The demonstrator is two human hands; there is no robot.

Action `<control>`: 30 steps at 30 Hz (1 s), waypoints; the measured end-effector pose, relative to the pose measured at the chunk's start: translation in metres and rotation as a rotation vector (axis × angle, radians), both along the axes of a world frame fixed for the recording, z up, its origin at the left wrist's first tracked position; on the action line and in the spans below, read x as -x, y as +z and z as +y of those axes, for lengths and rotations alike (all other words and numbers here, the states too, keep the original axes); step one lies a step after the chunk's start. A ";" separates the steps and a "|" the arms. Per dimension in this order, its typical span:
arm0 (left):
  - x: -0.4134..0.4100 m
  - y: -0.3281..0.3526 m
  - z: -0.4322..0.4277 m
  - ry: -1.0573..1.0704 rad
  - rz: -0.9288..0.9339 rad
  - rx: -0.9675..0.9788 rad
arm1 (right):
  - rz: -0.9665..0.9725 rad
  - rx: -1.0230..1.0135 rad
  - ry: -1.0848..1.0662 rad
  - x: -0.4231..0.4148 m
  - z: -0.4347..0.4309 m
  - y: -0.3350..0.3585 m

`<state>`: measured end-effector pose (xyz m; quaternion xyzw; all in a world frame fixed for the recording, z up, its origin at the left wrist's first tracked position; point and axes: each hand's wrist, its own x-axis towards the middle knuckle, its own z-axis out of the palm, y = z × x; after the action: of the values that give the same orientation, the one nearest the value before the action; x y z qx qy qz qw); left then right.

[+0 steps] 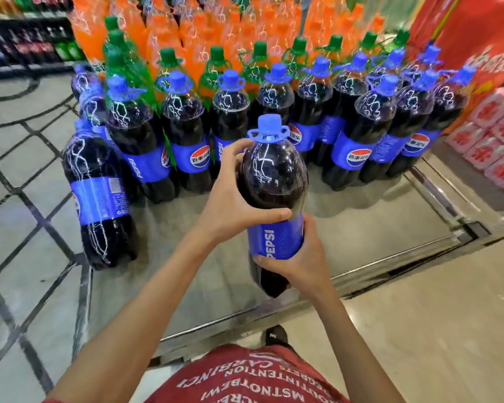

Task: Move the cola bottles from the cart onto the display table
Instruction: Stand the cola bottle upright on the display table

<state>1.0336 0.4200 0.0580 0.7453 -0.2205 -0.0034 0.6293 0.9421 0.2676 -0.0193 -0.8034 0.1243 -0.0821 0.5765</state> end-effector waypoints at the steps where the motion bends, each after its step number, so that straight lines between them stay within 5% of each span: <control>1: -0.006 0.000 -0.007 0.004 -0.005 0.007 | -0.005 -0.003 0.009 -0.008 -0.008 0.000; 30: -0.124 -0.039 -0.191 0.193 -0.147 -0.164 | -0.044 0.088 0.050 -0.152 -0.172 -0.057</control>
<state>1.1574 0.2292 0.0185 0.8102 -0.1922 0.0938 0.5458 1.0944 0.0958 -0.0767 -0.8289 0.0879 -0.0907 0.5449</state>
